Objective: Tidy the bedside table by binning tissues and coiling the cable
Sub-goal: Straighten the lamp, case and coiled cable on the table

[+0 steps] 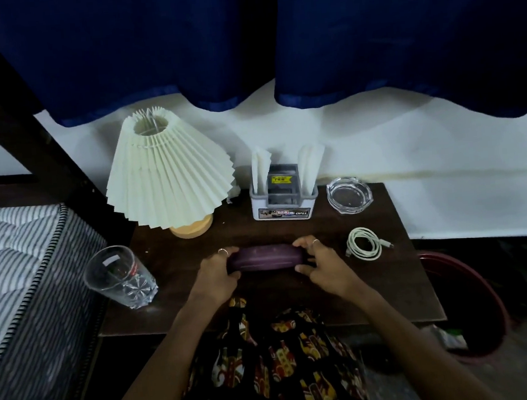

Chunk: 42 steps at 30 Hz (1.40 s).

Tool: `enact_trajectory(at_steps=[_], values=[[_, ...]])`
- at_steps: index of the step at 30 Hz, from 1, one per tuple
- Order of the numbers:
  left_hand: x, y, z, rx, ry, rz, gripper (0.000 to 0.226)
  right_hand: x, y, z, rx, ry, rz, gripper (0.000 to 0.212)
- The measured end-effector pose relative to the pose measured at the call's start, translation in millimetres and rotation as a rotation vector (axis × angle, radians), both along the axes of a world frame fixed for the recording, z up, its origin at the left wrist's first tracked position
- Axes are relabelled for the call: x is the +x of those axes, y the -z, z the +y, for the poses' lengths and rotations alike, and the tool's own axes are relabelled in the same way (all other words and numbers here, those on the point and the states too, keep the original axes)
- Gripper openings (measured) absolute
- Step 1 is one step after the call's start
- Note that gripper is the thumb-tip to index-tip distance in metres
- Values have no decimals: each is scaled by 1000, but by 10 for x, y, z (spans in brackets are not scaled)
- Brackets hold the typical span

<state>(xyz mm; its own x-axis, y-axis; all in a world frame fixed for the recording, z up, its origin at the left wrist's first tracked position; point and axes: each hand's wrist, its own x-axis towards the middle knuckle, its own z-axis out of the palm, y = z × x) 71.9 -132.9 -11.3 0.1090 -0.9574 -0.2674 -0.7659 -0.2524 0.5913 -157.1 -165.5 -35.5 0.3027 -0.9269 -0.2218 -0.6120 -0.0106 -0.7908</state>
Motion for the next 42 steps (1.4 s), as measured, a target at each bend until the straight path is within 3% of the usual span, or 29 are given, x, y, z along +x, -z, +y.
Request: enact_trajectory(at_steps=[5, 10, 16, 18, 31, 37, 42], values=[[-7, -55, -83, -37, -8, 26, 44, -8, 7, 9, 16, 157, -80, 33], [-132, -20, -224, -50, -39, 32, 42, 123, -4, -142, 21, 367, -28, 37], [-238, 33, -255, 24, -20, 58, 81, 177, -30, -227, 1, 498, -42, 38], [-239, 53, -261, 16, -23, 38, 84, 181, -21, -211, 11, 507, -47, 38], [-140, 21, -192, -17, -61, 64, 82, 297, 133, -147, -32, 465, 63, 49], [-48, -11, -28, -9, -79, 4, 85, 340, -257, -37, -140, 470, 169, 33], [102, -7, 85, 116, -70, -203, 93, 708, -576, -137, -391, 151, 184, 20]])
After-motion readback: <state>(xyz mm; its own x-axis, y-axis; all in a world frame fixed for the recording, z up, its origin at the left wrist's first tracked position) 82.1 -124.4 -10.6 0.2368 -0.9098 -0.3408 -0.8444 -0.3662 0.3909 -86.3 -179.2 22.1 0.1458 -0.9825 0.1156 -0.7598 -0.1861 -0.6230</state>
